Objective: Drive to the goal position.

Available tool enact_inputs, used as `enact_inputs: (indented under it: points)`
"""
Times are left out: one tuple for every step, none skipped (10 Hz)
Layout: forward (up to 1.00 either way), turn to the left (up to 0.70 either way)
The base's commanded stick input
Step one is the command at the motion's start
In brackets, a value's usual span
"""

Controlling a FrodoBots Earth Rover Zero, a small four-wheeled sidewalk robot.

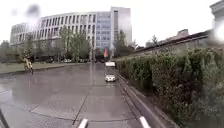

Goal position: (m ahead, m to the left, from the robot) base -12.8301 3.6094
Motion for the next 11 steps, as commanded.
enact_inputs:
  points:
    - [0.06, 0.0]
    - [0.06, 0.0]
    - [0.06, 0.0]
    - [0.06, 0.0]
    - [0.06, 0.0]
    - [0.06, 0.0]
    - [0.06, 0.0]
    - [0.06, 0.0]
    - [0.06, 0.0]
    - [0.06, 0.0]
    - [0.06, 0.0]
